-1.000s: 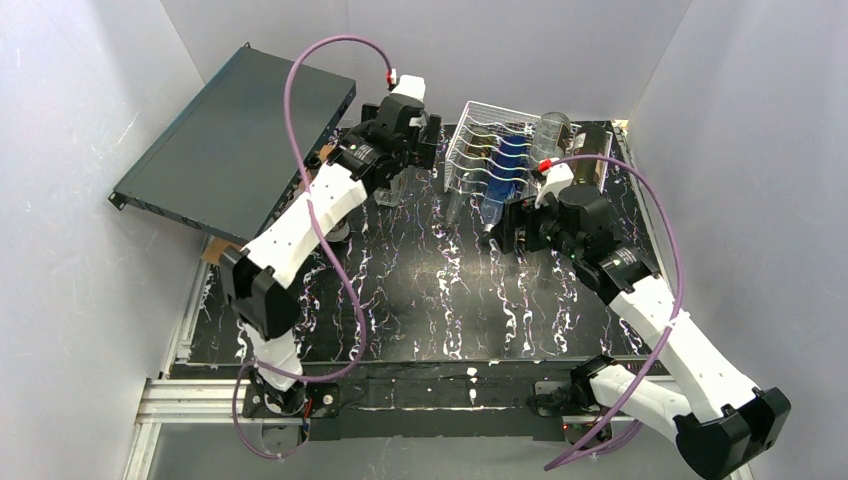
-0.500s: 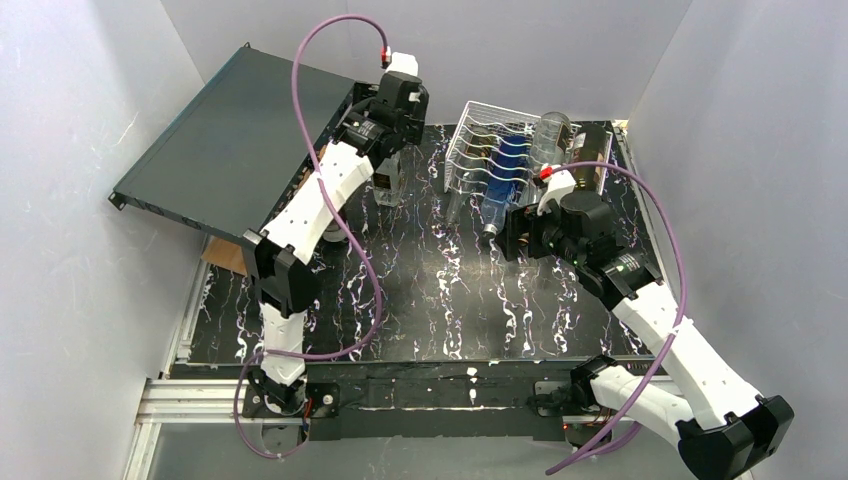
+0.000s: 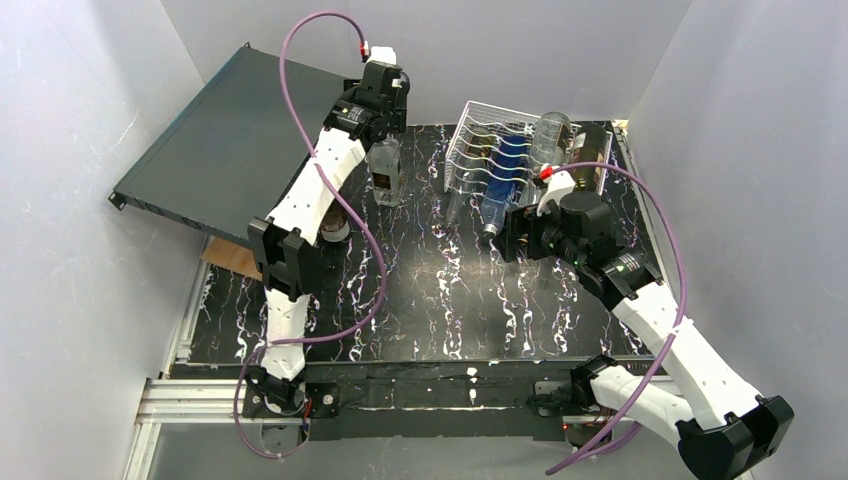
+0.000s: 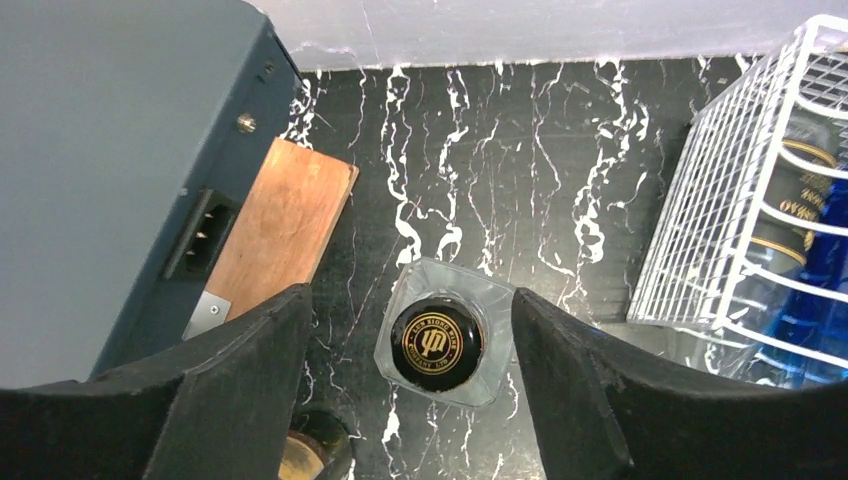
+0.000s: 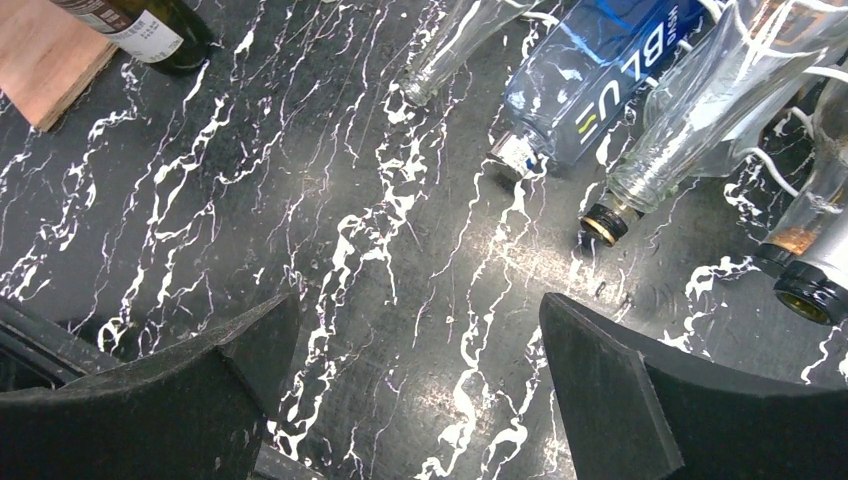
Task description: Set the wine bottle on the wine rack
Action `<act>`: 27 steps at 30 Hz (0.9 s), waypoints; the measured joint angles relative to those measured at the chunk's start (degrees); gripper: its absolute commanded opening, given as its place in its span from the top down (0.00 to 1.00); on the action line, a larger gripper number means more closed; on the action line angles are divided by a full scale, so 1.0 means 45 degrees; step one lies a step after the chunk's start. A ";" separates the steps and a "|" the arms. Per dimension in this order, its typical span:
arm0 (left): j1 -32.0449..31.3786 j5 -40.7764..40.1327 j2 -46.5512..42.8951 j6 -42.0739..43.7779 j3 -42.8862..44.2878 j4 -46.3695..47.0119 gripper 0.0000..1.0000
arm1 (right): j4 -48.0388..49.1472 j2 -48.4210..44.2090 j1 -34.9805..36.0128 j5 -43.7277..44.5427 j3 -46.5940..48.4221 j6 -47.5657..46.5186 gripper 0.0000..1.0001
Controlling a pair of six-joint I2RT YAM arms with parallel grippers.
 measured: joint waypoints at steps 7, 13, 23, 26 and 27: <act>0.0063 0.0398 0.0495 0.0214 0.0019 0.0019 0.56 | -0.0010 0.0053 0.0000 -0.0248 0.0000 0.0155 0.02; 0.0058 0.0704 0.0491 0.0277 -0.0058 0.0306 0.83 | 0.0005 0.0243 0.0000 -0.0335 -0.0015 0.0340 0.02; 0.0063 0.1651 -0.1141 0.0005 -0.2370 0.0899 1.00 | 0.0549 0.0704 0.0000 -0.0860 -0.0228 0.1200 0.02; 0.0029 0.2166 -0.2297 -0.0214 -0.3784 0.0797 1.00 | 0.0957 0.0908 0.0000 -0.1044 -0.0335 0.1642 0.02; -0.0005 0.2288 -0.2705 -0.0306 -0.4284 0.0777 1.00 | 0.1098 0.0947 0.0000 -0.1127 -0.0418 0.1758 0.02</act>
